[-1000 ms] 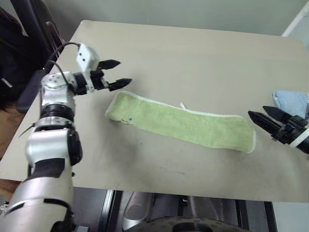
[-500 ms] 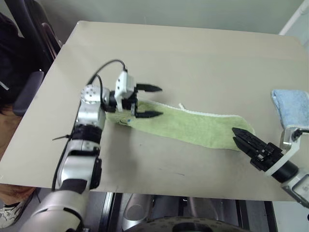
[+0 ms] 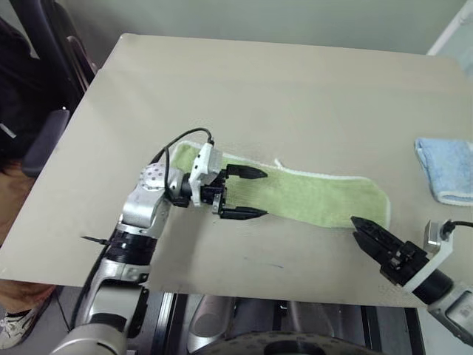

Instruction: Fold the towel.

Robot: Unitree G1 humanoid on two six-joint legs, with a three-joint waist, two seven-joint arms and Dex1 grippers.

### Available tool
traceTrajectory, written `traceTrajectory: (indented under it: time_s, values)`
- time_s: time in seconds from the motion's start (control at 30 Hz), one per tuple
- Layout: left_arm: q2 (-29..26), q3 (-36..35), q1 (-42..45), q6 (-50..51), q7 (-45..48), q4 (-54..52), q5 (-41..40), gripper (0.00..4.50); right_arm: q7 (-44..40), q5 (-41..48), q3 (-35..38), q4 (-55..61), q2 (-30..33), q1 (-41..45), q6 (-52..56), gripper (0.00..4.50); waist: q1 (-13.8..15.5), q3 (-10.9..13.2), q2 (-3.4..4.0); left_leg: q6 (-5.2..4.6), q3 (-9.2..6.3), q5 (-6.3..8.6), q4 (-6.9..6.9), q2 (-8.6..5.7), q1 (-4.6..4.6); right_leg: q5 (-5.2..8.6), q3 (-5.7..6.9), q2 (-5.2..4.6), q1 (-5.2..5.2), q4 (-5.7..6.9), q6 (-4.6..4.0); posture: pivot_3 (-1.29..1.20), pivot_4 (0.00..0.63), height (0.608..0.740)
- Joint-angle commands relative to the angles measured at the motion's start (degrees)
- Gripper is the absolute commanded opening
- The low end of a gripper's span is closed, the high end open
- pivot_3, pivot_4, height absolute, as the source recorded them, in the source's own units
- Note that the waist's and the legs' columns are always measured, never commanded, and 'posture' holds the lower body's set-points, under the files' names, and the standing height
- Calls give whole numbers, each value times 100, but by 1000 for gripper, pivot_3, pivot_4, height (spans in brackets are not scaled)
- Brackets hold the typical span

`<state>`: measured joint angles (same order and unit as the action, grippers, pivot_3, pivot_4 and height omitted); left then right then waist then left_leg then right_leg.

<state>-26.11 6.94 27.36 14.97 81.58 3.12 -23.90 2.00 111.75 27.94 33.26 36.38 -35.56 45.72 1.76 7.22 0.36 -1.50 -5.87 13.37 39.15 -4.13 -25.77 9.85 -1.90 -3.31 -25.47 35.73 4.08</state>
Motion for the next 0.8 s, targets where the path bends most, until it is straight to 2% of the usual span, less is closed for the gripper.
traceTrajectory:
  time_s: [0.03,0.2,0.4,0.63,0.8]
  values:
    - [-198,65,83,-93,-34,-236,90,4500,-153,125,180,-46,61,-51,-37,4486,-3,0,0,-1,0,0,1,0,1,0,0,0,1,0,1,0,150,733]
    - [-470,121,269,254,-268,-334,170,4500,6,125,195,-264,42,58,-105,4486,-3,0,0,-11,-1,6,1,0,2,-1,-1,0,2,0,-1,0,150,733]
    - [-464,188,271,-96,-328,-87,333,4500,317,125,151,-680,-238,626,-155,4486,-3,-1,0,-12,-3,4,-1,0,1,-7,0,0,2,-7,-4,0,150,733]
    - [-448,258,346,-631,-443,345,661,4500,514,125,65,-1005,-234,787,98,4486,1,-2,3,-1,-3,-1,-1,0,-1,-12,1,0,2,-8,-12,0,150,733]
    - [-491,207,283,-610,-429,339,592,4500,418,125,68,-896,-301,605,275,4486,6,-2,3,1,-3,1,-2,0,-2,-12,1,0,2,-9,-15,0,150,733]
